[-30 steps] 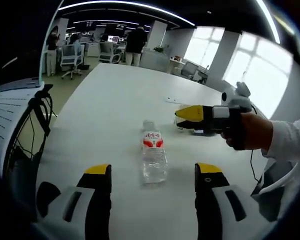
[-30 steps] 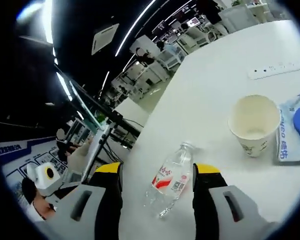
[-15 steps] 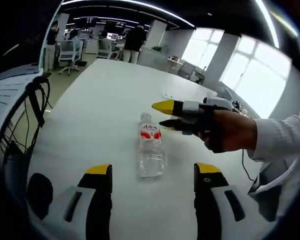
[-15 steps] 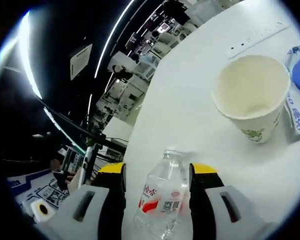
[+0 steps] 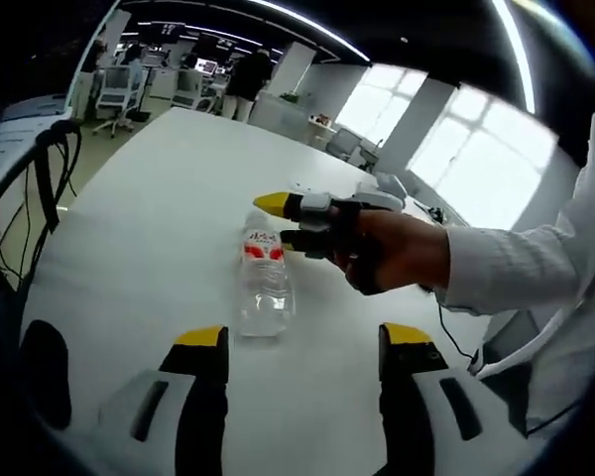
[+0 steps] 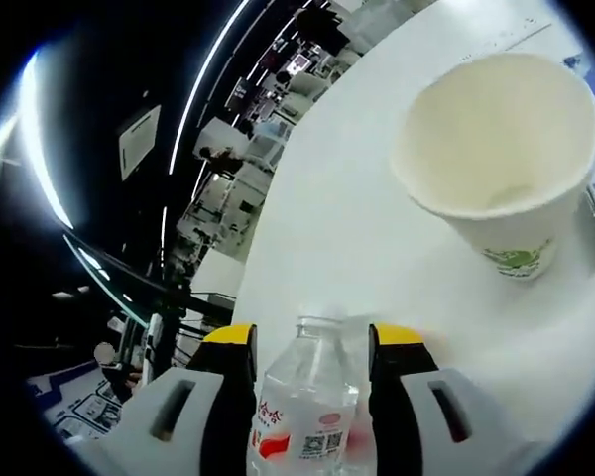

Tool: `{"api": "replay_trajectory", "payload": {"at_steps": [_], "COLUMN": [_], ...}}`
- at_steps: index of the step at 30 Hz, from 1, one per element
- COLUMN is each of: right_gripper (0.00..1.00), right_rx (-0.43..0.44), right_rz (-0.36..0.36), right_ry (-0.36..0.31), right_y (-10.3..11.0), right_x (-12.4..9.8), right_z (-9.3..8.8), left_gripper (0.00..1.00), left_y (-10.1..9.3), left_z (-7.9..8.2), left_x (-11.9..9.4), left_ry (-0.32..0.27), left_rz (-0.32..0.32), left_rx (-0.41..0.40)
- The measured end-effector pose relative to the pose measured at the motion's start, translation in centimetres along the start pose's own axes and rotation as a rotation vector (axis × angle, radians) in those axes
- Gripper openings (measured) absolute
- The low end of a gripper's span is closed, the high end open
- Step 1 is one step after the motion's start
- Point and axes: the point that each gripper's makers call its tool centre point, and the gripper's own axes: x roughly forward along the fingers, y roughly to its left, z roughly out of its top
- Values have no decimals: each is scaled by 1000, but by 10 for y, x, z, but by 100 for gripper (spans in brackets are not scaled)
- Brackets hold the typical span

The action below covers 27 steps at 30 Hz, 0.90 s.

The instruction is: Arrange the tabletop items into an orderly group along one side of the table until the central work area is clear of visible clutter.

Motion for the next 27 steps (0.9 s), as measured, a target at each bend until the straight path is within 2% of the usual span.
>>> {"api": "replay_trajectory", "payload": {"at_steps": [4,22,27], "right_gripper": [41,26,21], "right_rx": [24,104,144], "right_rz": [7,20,43], "right_ry": [-8,-25,-35], "right_y": [-1,-6,-4], "right_x": [5,13,14], "right_z": [-2,-1,0], "left_gripper": [62,60,60], "left_y": [-3,-3,-3], "left_z": [-4,-13,-14], "left_x": [2,10,12], "left_ry": [5,10,10], "left_rz": [-24,-35,-36], "left_rx": [-8,-32,-36]}}
